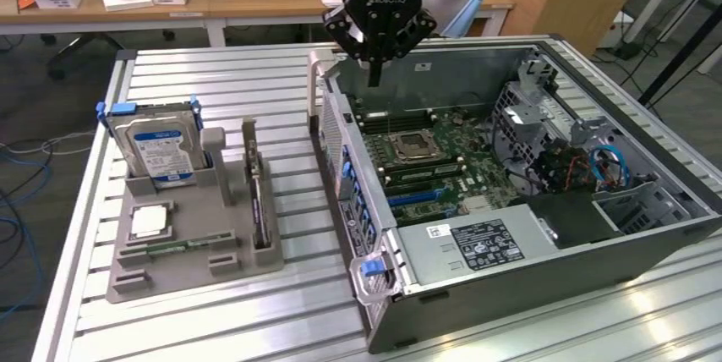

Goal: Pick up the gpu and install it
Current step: 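Reach for the gpu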

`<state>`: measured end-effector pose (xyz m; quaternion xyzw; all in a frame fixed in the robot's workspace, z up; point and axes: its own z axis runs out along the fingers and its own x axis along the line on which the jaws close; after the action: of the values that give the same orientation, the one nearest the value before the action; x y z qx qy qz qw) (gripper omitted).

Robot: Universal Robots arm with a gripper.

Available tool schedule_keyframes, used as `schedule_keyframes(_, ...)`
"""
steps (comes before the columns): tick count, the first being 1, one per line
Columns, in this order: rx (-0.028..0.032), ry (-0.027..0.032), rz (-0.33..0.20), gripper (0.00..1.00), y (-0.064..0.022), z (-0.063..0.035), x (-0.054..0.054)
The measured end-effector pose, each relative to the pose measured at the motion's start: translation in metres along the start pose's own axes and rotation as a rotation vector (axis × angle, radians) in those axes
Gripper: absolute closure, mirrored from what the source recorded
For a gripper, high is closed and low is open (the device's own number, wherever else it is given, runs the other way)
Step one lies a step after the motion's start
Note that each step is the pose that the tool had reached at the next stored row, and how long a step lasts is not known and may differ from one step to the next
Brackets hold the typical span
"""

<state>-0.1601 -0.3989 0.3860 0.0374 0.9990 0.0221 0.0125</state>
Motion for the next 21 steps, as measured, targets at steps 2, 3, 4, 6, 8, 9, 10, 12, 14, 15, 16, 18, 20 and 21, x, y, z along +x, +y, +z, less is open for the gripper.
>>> schedule_keyframes(2,0.0,0.0,0.0,0.89,-0.0001,0.0002,0.001)
schedule_keyframes(3,0.0,0.0,0.0,0.89,-0.0001,0.0003,0.002)
schedule_keyframes(4,0.0,0.0,0.0,0.89,-0.0002,0.0004,0.003)
schedule_keyframes(6,0.0,0.0,0.0,0.89,-0.0004,0.0006,0.005)
schedule_keyframes(8,0.0001,0.0,0.0,0.89,-0.0006,0.0007,0.007)
schedule_keyframes(9,0.0,0.0,0.0,0.89,-0.0006,0.0008,0.008)
schedule_keyframes(10,-0.0001,0.0,0.0,0.89,-0.0007,0.001,0.009)
schedule_keyframes(12,0.0,0.0,0.0,0.89,-0.0009,0.0011,0.011)
schedule_keyframes(14,0.0,0.0,0.0,0.89,-0.0011,0.0013,0.013)
schedule_keyframes(15,0.0,0.0,0.0,0.89,-0.0011,0.0014,0.015)
schedule_keyframes(16,-0.0001,-0.0001,0.0,0.89,-0.0012,0.0016,0.016)
schedule_keyframes(18,0.0,0.0,0.0,0.89,-0.0014,0.0018,0.018)
schedule_keyframes(20,0.0,0.0,0.0,0.89,-0.0016,0.002,0.02)
schedule_keyframes(21,0.0,0.0,0.0,0.89,-0.0017,0.0021,0.021)
